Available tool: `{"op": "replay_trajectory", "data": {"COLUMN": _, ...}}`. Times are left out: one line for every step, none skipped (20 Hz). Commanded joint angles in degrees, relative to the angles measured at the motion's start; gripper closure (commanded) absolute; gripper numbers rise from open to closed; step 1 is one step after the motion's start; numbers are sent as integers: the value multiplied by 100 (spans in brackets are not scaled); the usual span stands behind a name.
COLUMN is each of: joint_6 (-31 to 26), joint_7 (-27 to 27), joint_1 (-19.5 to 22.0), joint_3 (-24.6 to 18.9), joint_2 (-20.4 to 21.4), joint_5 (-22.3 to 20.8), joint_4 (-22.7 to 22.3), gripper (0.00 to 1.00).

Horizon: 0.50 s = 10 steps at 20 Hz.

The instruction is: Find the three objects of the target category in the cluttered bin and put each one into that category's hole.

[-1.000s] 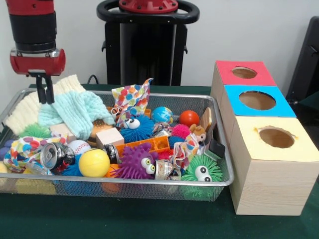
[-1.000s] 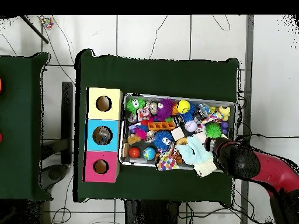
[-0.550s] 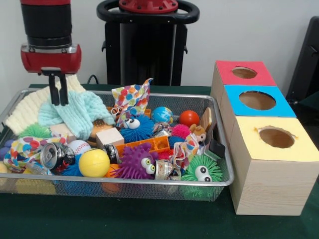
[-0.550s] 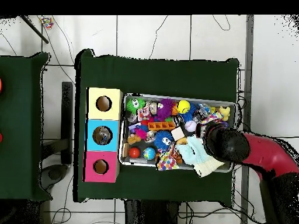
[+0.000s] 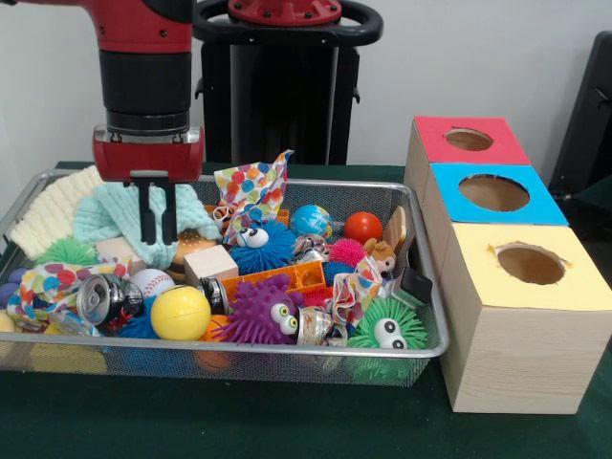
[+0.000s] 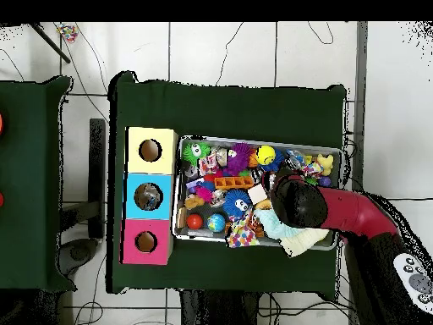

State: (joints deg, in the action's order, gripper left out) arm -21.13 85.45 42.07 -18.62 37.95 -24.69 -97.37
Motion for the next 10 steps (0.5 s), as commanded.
{"op": "replay_trajectory", "data": {"joint_6": 92, "joint_7": 671, "joint_1": 129, "joint_3": 214, "joint_2": -363, "joint_5": -11, "joint_4": -44, "gripper": 0}}
{"op": "replay_trajectory", "data": {"joint_6": 109, "joint_7": 643, "joint_1": 161, "joint_3": 175, "joint_2": -373, "joint_5": -4, "joint_4": -63, "gripper": 0}}
{"op": "replay_trajectory", "data": {"joint_6": 126, "joint_7": 615, "joint_1": 194, "joint_3": 136, "joint_2": -383, "joint_5": 2, "joint_4": -81, "gripper": 0}}
{"op": "replay_trajectory", "data": {"joint_6": 107, "joint_7": 617, "joint_1": 212, "joint_3": 100, "joint_2": -400, "joint_5": 61, "joint_4": -17, "gripper": 0}}
{"op": "replay_trajectory", "data": {"joint_6": 93, "joint_7": 601, "joint_1": 253, "joint_3": 54, "joint_2": -432, "joint_5": 98, "joint_4": -13, "gripper": 0}}
{"op": "replay_trajectory", "data": {"joint_6": 220, "joint_7": 581, "joint_1": 281, "joint_3": 25, "joint_2": -454, "joint_5": 43, "joint_4": -33, "gripper": 0}}
{"op": "replay_trajectory", "data": {"joint_6": 236, "joint_7": 567, "joint_1": 307, "joint_3": 3, "joint_2": -495, "joint_5": 40, "joint_4": -18, "gripper": 0}}
{"op": "replay_trajectory", "data": {"joint_6": 253, "joint_7": 553, "joint_1": 333, "joint_3": -19, "joint_2": -535, "joint_5": 36, "joint_4": -3, "gripper": 0}}
{"op": "replay_trajectory", "data": {"joint_6": 246, "joint_7": 516, "joint_1": 367, "joint_3": -46, "joint_2": -568, "joint_5": 28, "joint_4": 19, "gripper": 0}}
{"op": "replay_trajectory", "data": {"joint_6": 239, "joint_7": 479, "joint_1": 402, "joint_3": -73, "joint_2": -602, "joint_5": 20, "joint_4": 42, "gripper": 0}}
